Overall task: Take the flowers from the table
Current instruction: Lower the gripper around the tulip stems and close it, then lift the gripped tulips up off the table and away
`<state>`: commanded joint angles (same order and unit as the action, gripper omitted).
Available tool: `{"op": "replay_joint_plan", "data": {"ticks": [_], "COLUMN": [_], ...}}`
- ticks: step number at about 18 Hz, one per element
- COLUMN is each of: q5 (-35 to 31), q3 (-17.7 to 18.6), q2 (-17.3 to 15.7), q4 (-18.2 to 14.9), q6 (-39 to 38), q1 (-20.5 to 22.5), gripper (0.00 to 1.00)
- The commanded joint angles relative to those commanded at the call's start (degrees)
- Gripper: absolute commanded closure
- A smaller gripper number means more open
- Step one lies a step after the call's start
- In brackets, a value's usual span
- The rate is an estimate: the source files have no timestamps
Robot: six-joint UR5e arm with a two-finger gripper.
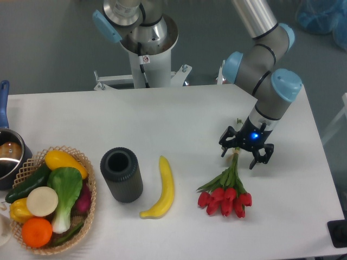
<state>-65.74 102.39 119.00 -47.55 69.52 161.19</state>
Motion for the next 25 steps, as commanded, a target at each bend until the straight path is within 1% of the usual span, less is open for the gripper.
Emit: {"op": "replay_joint_plan", "data": {"ticks": [2, 6, 7, 8, 9, 10, 11, 12, 14, 17, 19, 22, 23, 25], "q5": [-0.09, -3.51, -3.52, -3.52, -3.52, -3.6, -3.6, -3.52, -3.52, -3.52, -3.43, -3.34, -3.34, -3.34], "q3": [-0.09, -0.26, -0.35, -0.35, -0.44, -0.44, -0.44, -0.35, -0.44, -0.88, -0.88, -1.05, -1.06, -1.06], "q2": [0.26, 0.88, 0.88, 0.79, 0.88, 0.88, 0.88, 0.88, 0.88, 0.79, 0.79, 0.79, 0.79, 0.71], "q4": [0.0, 0.44, 0.53, 0.53, 0.53, 0.53, 0.53, 0.53, 0.53, 0.44, 0.44, 0.35, 0.35, 0.35], "q6": [0.26, 0.26, 0.35, 0.35, 0.35, 0.27, 0.26, 0.18, 0.18, -0.61, -0.61, -0.79, -0.96, -1.14], "q1": [0.0, -0.18, -0.26, -0.26, -0.26, -0.26, -0.26, -0.26, -0.26, -0.26, -0.26, -0.26, -0.26, -0.26], "gripper": [0.1, 0.11, 0.13, 0.18, 0.2, 0.28, 0.34, 0.42, 0.46, 0.57, 0.66, 0.7, 0.75, 0.78]}}
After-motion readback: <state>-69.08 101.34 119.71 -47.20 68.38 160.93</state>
